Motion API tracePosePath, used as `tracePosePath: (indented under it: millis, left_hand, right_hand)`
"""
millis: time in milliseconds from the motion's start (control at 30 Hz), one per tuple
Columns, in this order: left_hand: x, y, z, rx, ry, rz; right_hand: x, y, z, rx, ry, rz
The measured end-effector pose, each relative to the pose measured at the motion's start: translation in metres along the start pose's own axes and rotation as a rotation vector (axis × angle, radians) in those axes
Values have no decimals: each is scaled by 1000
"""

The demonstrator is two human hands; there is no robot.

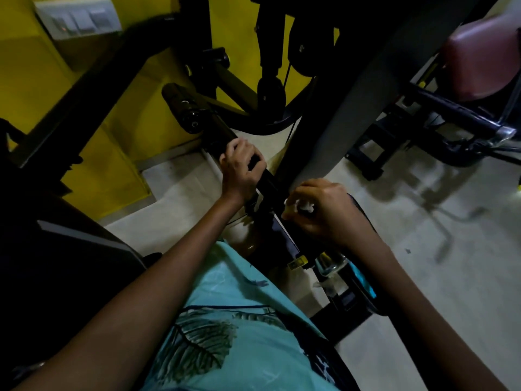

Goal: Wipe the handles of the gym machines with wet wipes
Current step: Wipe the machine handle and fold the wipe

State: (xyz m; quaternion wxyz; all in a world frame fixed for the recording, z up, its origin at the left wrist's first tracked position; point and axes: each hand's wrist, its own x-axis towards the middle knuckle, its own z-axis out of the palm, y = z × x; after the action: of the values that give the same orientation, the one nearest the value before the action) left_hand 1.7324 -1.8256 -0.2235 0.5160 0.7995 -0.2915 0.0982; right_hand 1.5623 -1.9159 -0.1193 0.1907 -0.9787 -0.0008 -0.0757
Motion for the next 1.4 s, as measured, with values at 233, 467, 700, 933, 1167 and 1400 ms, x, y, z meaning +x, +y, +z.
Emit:
tracePosePath:
  millis: [233, 467, 700, 933, 1167, 1400]
  left_hand:
    - [1, -3, 1, 26, -2, 19]
    - [2, -5, -3, 116, -62, 30]
    - [27, -20, -19, 146, -128, 68]
    - [42, -38, -30, 194, -180, -58]
    - [35, -38, -22, 47, -121, -88]
    - [42, -43, -26, 79, -98, -50]
  right_hand:
    - [1, 5, 0, 9, -65, -64]
    - [22, -3, 14, -15, 12, -105]
    - [30, 16, 7, 53, 15, -97]
    - [26, 6, 2, 18, -90, -230]
    - [61, 1, 21, 47, -42, -198]
    - [54, -7, 22, 62, 0, -197]
